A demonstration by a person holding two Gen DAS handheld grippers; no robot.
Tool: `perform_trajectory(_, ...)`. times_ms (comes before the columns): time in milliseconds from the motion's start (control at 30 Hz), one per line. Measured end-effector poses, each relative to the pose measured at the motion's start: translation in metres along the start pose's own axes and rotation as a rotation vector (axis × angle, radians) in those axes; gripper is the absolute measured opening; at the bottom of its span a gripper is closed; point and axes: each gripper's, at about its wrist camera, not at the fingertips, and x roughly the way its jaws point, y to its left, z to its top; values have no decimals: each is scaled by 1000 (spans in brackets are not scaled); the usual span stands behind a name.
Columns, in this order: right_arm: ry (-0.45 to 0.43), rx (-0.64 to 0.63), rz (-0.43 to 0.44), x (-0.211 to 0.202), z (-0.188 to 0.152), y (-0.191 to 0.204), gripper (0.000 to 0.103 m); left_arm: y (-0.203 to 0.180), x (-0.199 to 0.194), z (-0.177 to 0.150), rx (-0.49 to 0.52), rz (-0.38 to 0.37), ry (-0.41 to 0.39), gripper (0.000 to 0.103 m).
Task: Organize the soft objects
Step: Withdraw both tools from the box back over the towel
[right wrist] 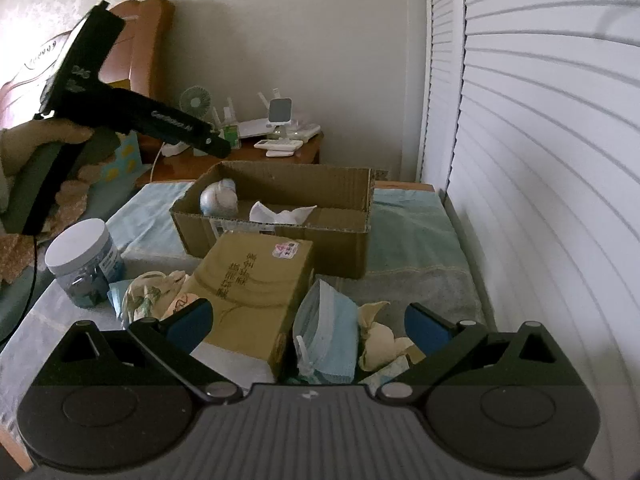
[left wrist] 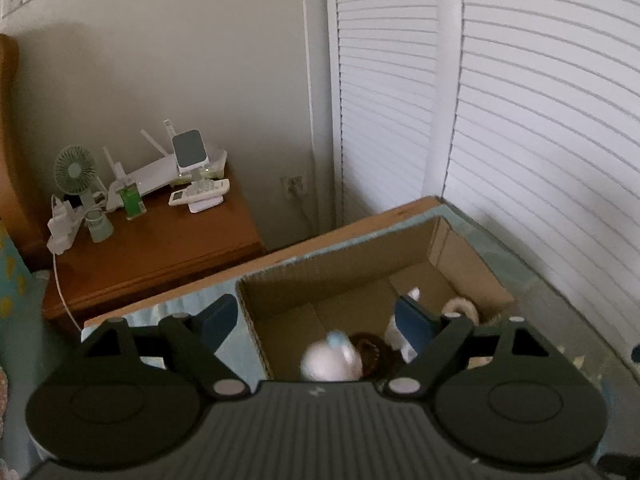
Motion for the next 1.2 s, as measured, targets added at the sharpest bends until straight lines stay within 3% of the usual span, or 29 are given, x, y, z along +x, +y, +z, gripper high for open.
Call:
perform_trajectory(500, 11, -11, 8, -12, -14, 4, 103, -17, -59, -57, 58, -53, 3, 86)
perform_trajectory(800, 27, 4, 5, -13, -22, 3, 103, -32, -88, -124, 54, -103, 28, 86)
perform_trajectory(933, 39, -3, 2, -13, -26, 6, 103, -33, -89, -152, 56, -77, 48, 85)
perform_trajectory(1100, 53, -16, -1, -14, -30, 10, 103, -27, -89, -176, 41, -36, 82, 69)
perform_trajectory(1167, 53, -15, 1, -14, -31, 12, 103, -22, -89, -183, 17, -22, 92, 54)
perform_trajectory(1200, 55, -13, 6, -14, -31, 13, 103, -19, -89, -185, 9, -16, 98, 52)
